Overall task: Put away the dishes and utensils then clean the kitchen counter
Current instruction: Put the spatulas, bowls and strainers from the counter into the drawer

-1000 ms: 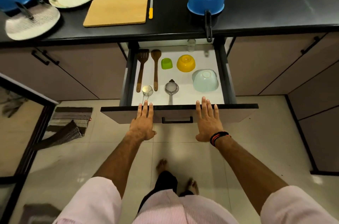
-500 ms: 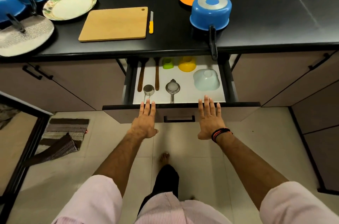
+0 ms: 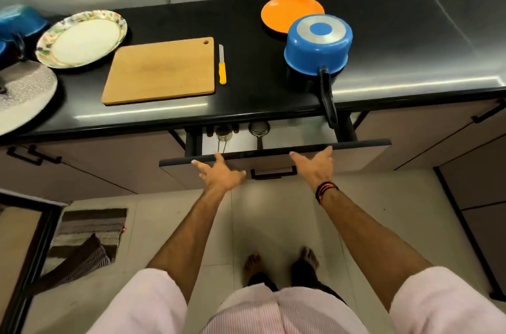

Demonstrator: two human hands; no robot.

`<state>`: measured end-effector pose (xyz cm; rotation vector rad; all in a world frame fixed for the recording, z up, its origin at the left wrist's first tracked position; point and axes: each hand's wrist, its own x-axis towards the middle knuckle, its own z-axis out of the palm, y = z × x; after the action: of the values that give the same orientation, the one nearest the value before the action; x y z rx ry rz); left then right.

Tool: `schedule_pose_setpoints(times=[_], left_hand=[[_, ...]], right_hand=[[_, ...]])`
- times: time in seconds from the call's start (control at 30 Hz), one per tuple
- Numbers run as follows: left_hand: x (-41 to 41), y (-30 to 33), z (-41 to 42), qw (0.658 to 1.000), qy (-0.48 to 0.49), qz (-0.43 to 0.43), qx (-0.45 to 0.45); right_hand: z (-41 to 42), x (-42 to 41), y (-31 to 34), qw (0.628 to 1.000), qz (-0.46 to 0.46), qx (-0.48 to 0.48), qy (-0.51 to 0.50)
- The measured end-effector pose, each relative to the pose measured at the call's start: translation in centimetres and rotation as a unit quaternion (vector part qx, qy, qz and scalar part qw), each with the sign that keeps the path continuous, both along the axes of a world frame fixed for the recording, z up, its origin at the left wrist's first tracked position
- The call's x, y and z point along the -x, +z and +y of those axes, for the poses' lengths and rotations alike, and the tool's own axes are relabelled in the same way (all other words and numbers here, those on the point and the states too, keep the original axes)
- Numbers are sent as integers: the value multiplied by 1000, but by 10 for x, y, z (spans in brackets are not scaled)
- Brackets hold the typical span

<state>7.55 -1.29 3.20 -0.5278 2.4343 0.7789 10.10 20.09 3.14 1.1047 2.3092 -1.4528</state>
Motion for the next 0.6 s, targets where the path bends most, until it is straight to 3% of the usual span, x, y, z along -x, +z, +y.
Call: schedule_pose_setpoints(times=[0.07, 0.13, 0.2, 0.27, 0.4, 0.6], left_hand=[[22, -4, 7, 976, 175, 7, -126], [44, -4, 11, 905, 317, 25, -282], [66, -1, 16, 830, 390, 21, -398], [83, 5, 18, 789, 414, 13, -454], [115, 4, 21, 777, 433, -5, -458], [138, 0, 23, 762, 449, -8, -466]], right_hand=[[3, 23, 2, 994, 16, 89, -60], [3, 46, 5, 972, 39, 184, -144], [4, 66, 5, 945, 48, 247, -210], [5, 79, 2, 938, 53, 271, -211], [3, 107, 1, 916, 72, 328, -217], [2, 139, -10, 908, 51, 317, -270]])
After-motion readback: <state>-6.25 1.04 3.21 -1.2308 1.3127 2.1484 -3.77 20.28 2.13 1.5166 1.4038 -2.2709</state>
